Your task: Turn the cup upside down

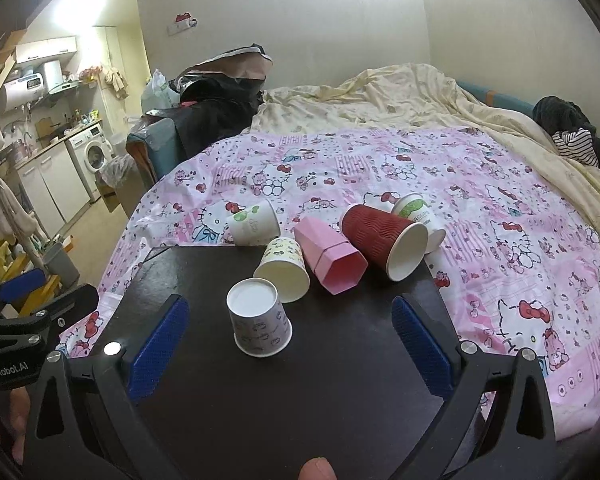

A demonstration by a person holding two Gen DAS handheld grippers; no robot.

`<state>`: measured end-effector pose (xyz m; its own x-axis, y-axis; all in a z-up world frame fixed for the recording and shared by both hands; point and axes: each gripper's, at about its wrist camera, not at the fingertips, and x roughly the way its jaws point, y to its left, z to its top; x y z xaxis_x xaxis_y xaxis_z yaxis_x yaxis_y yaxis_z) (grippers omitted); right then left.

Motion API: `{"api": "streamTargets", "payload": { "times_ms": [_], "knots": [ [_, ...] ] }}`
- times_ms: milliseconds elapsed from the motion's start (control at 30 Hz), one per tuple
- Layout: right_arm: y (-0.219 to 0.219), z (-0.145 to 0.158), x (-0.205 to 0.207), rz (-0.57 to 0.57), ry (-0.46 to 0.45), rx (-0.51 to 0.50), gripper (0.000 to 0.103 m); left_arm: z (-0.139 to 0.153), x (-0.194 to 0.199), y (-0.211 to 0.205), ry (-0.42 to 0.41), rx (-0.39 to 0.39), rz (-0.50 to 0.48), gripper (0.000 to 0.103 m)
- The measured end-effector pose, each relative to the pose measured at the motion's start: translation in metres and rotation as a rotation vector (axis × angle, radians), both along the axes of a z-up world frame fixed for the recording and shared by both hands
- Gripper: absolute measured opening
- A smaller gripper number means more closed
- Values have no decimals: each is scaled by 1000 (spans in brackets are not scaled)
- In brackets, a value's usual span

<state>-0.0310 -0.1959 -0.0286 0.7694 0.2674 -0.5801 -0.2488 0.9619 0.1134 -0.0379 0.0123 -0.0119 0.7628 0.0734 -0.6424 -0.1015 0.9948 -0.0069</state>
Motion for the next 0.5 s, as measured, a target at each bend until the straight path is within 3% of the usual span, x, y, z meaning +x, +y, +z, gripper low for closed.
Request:
{"api": "streamTargets", "payload": {
  "times_ms": [500],
  "knots": [
    [-2, 1, -1, -11, 8, 5, 103, 3, 1, 0, 2, -7, 4, 103]
  ]
}}
